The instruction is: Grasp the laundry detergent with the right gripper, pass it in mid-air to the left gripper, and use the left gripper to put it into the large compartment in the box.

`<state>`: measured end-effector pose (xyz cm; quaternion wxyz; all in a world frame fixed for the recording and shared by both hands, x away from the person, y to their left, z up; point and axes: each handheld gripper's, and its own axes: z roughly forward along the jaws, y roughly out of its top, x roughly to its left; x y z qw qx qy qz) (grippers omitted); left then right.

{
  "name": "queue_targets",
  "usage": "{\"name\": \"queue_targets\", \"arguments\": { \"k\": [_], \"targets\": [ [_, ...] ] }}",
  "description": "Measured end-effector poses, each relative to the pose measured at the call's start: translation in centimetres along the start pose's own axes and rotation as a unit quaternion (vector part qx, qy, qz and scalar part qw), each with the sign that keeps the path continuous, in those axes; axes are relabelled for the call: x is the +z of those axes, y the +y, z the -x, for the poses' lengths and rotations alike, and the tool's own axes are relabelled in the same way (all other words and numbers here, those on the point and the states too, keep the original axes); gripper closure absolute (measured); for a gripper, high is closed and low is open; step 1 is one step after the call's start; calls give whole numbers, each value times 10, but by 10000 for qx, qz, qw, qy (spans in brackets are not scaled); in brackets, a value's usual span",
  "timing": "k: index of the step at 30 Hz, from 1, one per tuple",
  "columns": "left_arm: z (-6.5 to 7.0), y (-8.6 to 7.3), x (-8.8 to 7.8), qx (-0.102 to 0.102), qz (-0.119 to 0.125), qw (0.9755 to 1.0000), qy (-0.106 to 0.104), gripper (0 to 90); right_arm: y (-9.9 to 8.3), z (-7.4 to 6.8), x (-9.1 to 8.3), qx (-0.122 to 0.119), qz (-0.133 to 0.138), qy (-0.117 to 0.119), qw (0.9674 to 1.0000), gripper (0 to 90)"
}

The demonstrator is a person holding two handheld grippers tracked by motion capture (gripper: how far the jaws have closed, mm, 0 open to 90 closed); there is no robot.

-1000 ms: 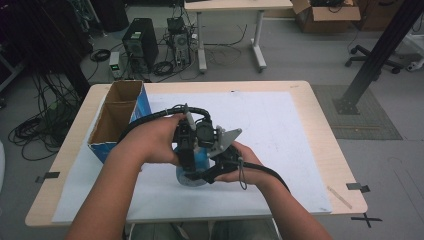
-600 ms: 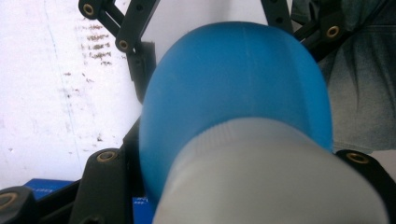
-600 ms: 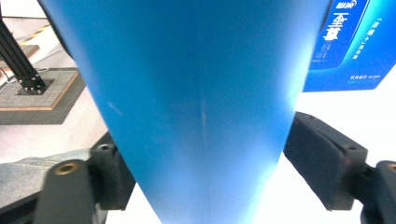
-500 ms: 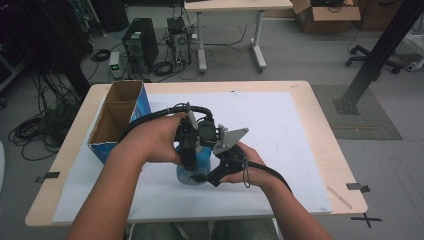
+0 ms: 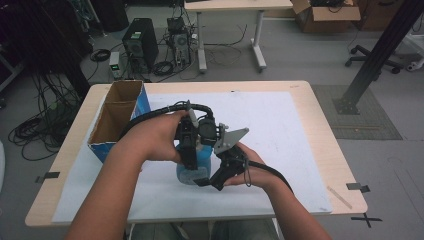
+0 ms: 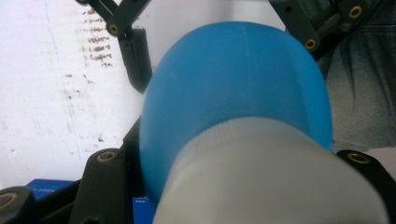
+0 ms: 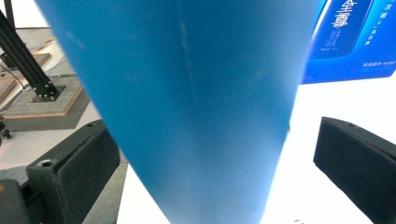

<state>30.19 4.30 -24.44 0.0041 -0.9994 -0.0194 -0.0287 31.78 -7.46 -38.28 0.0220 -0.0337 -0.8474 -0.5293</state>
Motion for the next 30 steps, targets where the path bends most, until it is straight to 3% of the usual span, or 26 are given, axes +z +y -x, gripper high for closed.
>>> {"name": "queue_targets", "arguments": {
  "k": [7, 8, 10, 11, 12, 13, 14, 15, 18, 19, 21, 23, 26, 27, 28, 29, 30],
  "targets": [
    [-4, -1, -6, -352, -32, 9993, -78, 403, -3, 2, -15, 51, 72, -114, 9999, 8],
    [-7, -1, -9, -612, -73, 9980, -122, 403, -4, 4, -24, 31, 88, -177, 9998, 8],
    [-10, -2, -12, -842, -95, 9963, -148, 402, -4, 5, -31, -2, 75, -250, 9997, 8],
    [-10, -2, -12, -842, -95, 9963, -148, 402, -4, 5, -31, -2, 75, -250, 9997, 8],
    [-13, -2, -16, -1092, -127, 9938, -172, 402, -4, 6, -39, -83, 81, -371, 9992, 6],
    [-13, -2, -16, -1092, -127, 9938, -172, 402, -4, 6, -39, -83, 81, -371, 9992, 6],
    [-16, -2, -20, -1280, -144, 9915, -161, 402, -3, 7, -46, -83, 31, -416, 9991, 7],
    [-16, -2, -20, -1280, -144, 9915, -161, 402, -3, 7, -46, -83, 31, -416, 9991, 7],
    [-21, -3, -27, -1729, -193, 9846, -197, 402, -3, 11, -57, -89, -74, -536, 9985, 6],
    [-21, -3, -27, -1729, -193, 9846, -197, 402, -3, 11, -57, -89, -74, -536, 9985, 6],
    [-27, -7, -34, -2136, -177, 9764, -268, 402, -3, 13, -63, -86, -169, -604, 9980, 6],
    [-31, -11, -40, -2393, -123, 9705, -270, 402, -4, 14, -66, -104, -262, -634, 9976, 7],
    [-39, -21, -47, -2827, -79, 9587, -289, 402, -6, 15, -71, -89, -363, -657, 9971, 7],
    [-39, -21, -47, -2827, -79, 9587, -289, 402, -6, 16, -73, -73, -392, -665, 9970, 8],
    [-43, -28, -52, -3115, -77, 9497, -304, 402, -7, 17, -74, -70, -432, -670, 9968, 8],
    [-46, -31, -55, -3251, -91, 9451, -312, 402, -8, 17, -75, -68, -473, -681, 9965, 8],
    [-46, -31, -55, -3251, -91, 9451, -312, 402, -8, 17, -75, -68, -473, -681, 9965, 8]
  ]
}}
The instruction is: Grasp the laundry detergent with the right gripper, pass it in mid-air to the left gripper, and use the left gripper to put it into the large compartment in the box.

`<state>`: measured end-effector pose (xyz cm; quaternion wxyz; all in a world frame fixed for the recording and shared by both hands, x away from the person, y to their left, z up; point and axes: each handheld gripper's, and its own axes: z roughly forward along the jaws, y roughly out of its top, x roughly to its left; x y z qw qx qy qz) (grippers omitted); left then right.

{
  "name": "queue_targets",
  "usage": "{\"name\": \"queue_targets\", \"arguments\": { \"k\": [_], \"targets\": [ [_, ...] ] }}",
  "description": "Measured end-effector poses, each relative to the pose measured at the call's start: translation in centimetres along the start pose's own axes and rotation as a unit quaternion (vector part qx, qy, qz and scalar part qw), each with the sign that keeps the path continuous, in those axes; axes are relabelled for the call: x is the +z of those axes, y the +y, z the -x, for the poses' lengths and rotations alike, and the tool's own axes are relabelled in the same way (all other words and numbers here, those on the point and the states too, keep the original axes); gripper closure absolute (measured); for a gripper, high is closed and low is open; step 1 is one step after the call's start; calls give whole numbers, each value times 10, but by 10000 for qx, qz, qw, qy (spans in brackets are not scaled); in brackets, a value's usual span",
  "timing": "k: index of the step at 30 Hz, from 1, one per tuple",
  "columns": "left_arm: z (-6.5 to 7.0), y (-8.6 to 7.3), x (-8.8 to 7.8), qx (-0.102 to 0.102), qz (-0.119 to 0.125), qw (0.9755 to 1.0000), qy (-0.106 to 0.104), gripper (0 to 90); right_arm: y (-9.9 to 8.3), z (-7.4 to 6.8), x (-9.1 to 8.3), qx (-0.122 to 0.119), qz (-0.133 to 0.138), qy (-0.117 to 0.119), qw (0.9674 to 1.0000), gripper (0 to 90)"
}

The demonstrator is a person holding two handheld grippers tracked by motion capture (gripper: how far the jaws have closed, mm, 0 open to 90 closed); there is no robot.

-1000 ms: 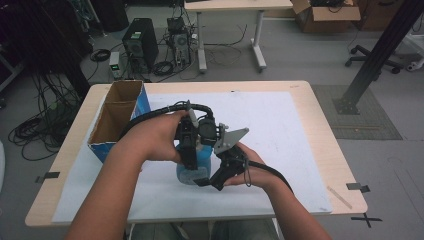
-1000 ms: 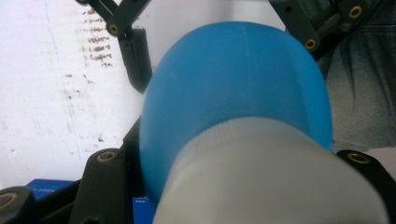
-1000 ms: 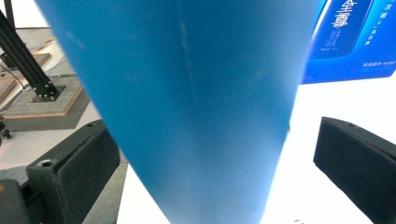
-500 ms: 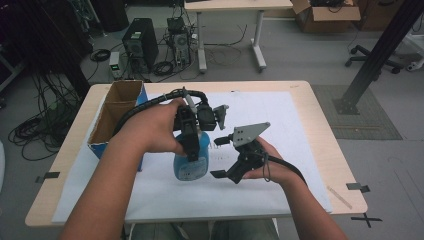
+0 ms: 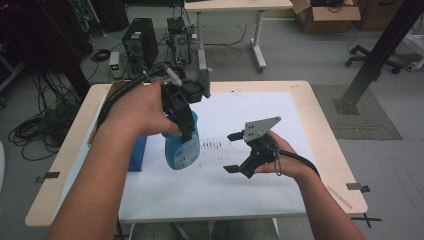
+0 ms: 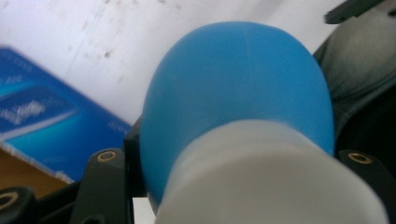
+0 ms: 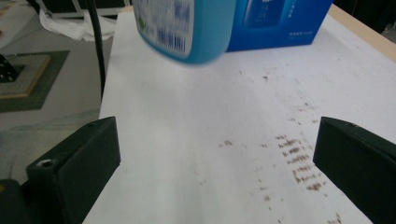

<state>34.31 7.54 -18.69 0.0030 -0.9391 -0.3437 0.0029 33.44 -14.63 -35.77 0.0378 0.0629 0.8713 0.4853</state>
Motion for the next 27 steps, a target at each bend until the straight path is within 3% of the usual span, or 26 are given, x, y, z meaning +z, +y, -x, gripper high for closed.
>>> {"name": "queue_targets", "arguments": {
  "k": [1, 2, 3, 4, 9, 13, 14, 16, 17, 18, 21, 25, 27],
  "targets": [
    [-7, -3, -4, -276, -36, 9996, 4, 401, -1, 2, -2, 17, -71, -19, 10000, 9],
    [-10, -4, -7, -407, -73, 9991, 27, 402, -2, 3, -4, 16, -103, -24, 9999, 9],
    [-10, -4, -7, -407, -73, 9991, 27, 402, -2, 3, -4, 16, -103, -24, 9999, 9],
    [-16, -7, -10, -692, -129, 9975, 52, 402, -3, 5, -7, 10, -169, -34, 9999, 10],
    [-34, -17, -22, -1333, -99, 9910, -15, 402, -2, 8, -13, -12, -290, -70, 9996, 11],
    [-48, -27, -32, -1840, 25, 9829, -111, 402, -1, 10, -16, -34, -359, -76, 9993, 12],
    [-48, -27, -32, -1840, 25, 9829, -111, 401, -1, 10, -16, -34, -359, -76, 9993, 12],
    [-57, -32, -39, -2140, 70, 9767, -116, 401, 0, 12, -18, -52, -400, -88, 9991, 12],
    [-60, -33, -41, -2224, 84, 9749, -110, 401, 0, 12, -19, -43, -403, -86, 9991, 13],
    [-60, -33, -41, -2224, 84, 9749, -110, 401, 0, 12, -19, -43, -403, -86, 9991, 13],
    [-70, -39, -52, -2558, 156, 9665, -127, 401, 1, 12, -20, -39, -443, -84, 9990, 14],
    [-78, -45, -63, -2856, 227, 9580, -86, 401, 1, 13, -22, -42, -457, -75, 9989, 14],
    [-80, -47, -66, -2902, 224, 9567, -80, 401, 1, 13, -22, -56, -465, -76, 9989, 14]
  ]
}}
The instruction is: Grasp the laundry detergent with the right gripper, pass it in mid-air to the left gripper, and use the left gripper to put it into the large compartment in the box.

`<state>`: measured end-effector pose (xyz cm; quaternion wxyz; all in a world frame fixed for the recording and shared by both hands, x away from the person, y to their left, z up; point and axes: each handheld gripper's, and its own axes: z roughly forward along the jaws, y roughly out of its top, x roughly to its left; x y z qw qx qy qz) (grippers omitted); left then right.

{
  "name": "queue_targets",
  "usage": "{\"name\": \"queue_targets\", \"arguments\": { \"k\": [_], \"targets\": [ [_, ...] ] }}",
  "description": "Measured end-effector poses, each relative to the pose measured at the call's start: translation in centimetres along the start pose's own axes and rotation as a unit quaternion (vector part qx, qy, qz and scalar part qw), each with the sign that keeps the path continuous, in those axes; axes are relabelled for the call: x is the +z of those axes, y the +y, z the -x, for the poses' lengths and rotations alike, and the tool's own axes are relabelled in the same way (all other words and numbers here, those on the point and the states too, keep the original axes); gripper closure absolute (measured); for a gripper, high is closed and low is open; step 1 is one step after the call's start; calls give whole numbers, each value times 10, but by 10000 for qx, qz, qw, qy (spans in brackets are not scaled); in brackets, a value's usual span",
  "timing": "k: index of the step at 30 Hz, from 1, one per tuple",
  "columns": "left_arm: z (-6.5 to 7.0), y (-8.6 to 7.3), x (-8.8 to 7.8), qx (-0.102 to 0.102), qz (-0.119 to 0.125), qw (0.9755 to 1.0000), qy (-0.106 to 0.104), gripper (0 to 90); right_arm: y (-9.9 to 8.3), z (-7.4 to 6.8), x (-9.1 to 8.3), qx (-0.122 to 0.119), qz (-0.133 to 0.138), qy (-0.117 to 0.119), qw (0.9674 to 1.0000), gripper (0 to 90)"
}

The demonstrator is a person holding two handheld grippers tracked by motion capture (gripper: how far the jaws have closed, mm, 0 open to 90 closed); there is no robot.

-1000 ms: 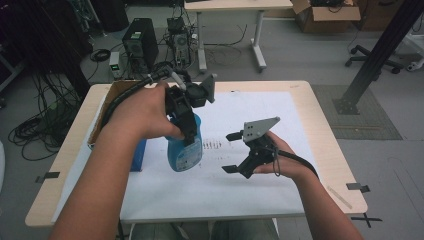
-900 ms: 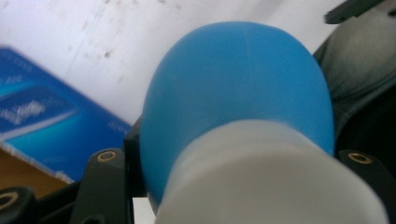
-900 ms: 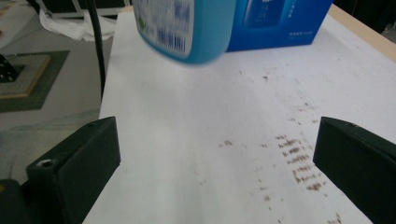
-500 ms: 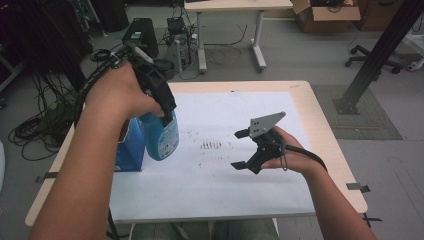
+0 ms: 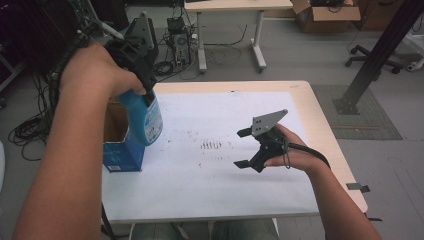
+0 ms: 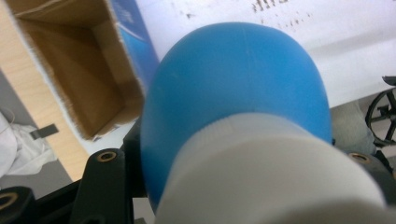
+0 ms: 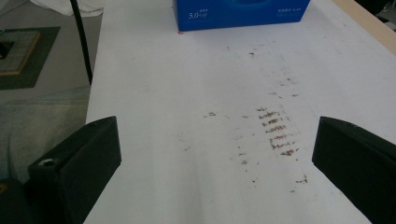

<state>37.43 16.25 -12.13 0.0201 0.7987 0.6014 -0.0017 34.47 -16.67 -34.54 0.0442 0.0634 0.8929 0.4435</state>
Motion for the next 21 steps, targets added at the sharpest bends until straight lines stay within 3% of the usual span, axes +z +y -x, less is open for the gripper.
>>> {"name": "queue_targets", "arguments": {
  "k": [2, 4, 5, 8, 10, 21],
  "targets": [
    [-8, -1, -9, -191, 51, 9998, 41, 401, 0, 1, -1, -3, -26, -2, 10000, 14],
    [-10, -1, -11, -216, 43, 9997, 54, 401, 0, 1, -2, 3, -41, -8, 10000, 14],
    [-17, -2, -17, -339, 53, 9994, 62, 401, 1, 2, -3, -1, -63, -4, 10000, 14],
    [-24, -3, -21, -450, 84, 9989, 55, 401, 1, 3, -5, -14, -77, -7, 10000, 14],
    [-37, -5, -26, -646, 114, 9978, 31, 401, 1, 4, -7, -28, -119, -22, 9999, 15],
    [-78, -8, -23, -1157, 236, 9930, 68, 400, 2, 7, -14, -44, -239, -37, 9997, 17]
  ]
}}
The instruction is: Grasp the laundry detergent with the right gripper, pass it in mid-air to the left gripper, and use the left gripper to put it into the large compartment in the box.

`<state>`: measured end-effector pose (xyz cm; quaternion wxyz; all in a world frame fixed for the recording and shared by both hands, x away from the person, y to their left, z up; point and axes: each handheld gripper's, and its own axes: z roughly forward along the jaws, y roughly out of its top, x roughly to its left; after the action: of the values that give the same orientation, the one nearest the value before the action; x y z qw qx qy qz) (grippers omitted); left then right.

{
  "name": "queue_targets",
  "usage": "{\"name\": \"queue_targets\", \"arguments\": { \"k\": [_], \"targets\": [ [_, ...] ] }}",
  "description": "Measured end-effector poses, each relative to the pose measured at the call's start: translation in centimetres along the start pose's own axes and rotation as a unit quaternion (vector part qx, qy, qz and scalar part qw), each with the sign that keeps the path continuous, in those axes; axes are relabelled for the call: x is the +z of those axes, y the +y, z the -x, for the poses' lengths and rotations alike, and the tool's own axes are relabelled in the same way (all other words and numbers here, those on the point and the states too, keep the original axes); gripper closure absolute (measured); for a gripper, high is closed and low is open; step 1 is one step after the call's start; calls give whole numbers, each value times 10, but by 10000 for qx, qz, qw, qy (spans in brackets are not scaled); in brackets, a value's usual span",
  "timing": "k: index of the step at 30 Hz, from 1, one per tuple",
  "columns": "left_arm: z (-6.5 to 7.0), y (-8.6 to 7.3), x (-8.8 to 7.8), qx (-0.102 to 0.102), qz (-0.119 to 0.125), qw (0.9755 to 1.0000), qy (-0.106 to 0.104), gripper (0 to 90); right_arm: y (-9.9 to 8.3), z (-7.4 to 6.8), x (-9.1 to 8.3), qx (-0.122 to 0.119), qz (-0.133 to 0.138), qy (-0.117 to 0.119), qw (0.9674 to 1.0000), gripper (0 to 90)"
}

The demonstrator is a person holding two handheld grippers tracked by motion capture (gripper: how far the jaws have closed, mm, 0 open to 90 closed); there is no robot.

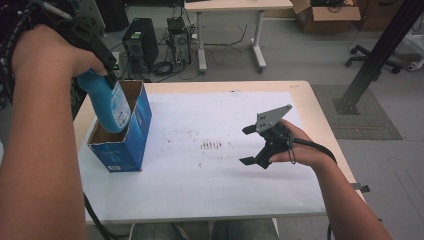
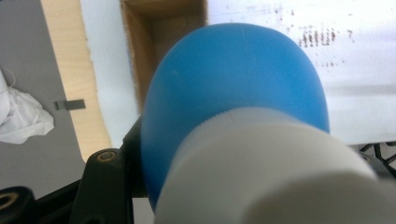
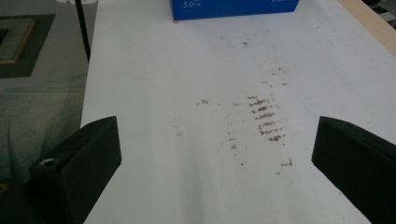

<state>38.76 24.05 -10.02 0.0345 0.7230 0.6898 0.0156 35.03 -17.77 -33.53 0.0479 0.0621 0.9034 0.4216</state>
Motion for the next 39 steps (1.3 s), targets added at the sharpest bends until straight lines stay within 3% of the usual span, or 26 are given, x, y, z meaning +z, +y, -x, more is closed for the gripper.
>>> {"name": "queue_targets", "arguments": {
  "k": [11, 22, 39],
  "targets": [
    [-18, 10, 10, -189, 24, 9998, 26, 400, 8, 2, -14, 21, -297, 67, 9995, 19],
    [-34, 17, 32, -338, -28, 9994, 12, 399, 22, -2, -39, -212, -754, 31, 9969, 22],
    [-36, 25, 59, -304, -107, 9994, 93, 400, 20, -8, -57, -143, -945, -38, 9954, 24]
  ]
}}
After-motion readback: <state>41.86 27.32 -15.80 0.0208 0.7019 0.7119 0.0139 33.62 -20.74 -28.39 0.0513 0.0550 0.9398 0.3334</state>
